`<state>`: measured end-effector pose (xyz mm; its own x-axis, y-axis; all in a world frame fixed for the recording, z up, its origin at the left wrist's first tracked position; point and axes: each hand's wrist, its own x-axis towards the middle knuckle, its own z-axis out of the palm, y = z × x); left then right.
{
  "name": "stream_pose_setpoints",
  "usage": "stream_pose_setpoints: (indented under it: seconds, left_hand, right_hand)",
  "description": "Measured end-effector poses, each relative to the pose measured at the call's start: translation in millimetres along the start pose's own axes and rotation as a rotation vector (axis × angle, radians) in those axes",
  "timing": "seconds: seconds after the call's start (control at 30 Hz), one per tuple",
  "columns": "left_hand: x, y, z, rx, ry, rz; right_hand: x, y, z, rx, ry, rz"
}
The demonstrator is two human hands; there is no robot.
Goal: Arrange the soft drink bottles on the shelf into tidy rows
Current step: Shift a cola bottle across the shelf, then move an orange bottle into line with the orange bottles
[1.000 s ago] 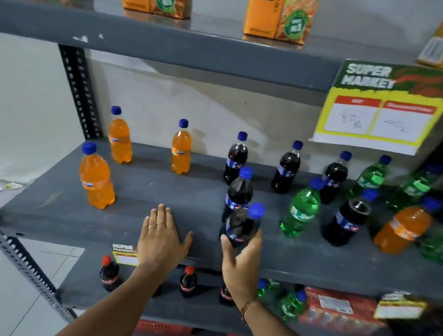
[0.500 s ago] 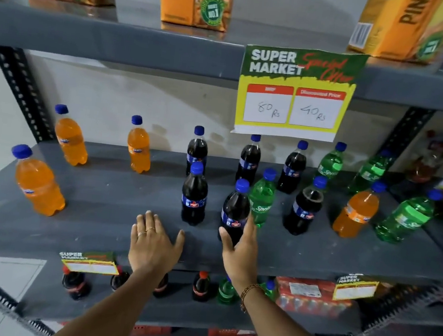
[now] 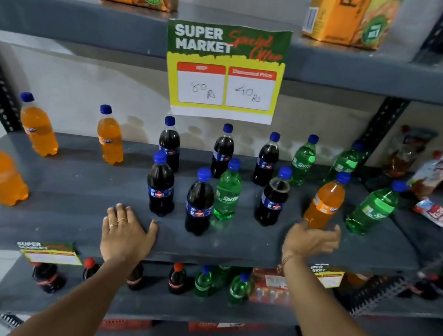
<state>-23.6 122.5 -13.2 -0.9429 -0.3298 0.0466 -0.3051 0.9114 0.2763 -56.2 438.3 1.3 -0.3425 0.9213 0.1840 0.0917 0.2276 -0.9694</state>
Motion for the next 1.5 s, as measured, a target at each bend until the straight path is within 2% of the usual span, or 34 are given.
stream_pose_setpoints:
  seconds: [0.17, 0.4, 0.73, 0.83, 0.93, 1.07, 1.17, 1.33, 1.5]
  left_hand:
    - [-2, 4, 2, 0.024, -0.011, 0.023]
    - [-2, 6, 2, 0.028, -0.004, 0.002]
    - [0, 4, 2, -0.023, 0.031, 0.037]
    - [-1, 1, -4, -0.121, 0.02, 0.078]
    - [-6, -4, -17, -0.228, 0.086, 0.147]
    - [-4, -24, -39, -0.204, 0.214, 0.243]
    - [1, -54, -47, -0.214, 0.199, 0.176]
    - [15, -105, -47, -0.191, 0.131, 0.132]
    - [27, -126, -42, -0.158, 0.049, 0.157]
  right_hand:
    - [39, 6, 1, 0.016, -0.185, 0.06]
    - [47, 7, 3, 0.011, -0.173, -0.024]
    - [-19, 2, -32, 0.096, -0.232, -0.113]
    - [-59, 1, -46, 0.149, -0.278, -0.141]
    - [-106, -8, -52, 0.259, -0.392, -0.224]
    - [-168, -36, -53, 0.442, -0.569, -0.289]
    - [-212, -57, -44, 0.521, -0.755, -0.232]
    - [-270, -96, -9, 0.497, -0.93, -0.269]
    - [-299, -109, 53, 0.229, -1.039, -0.265]
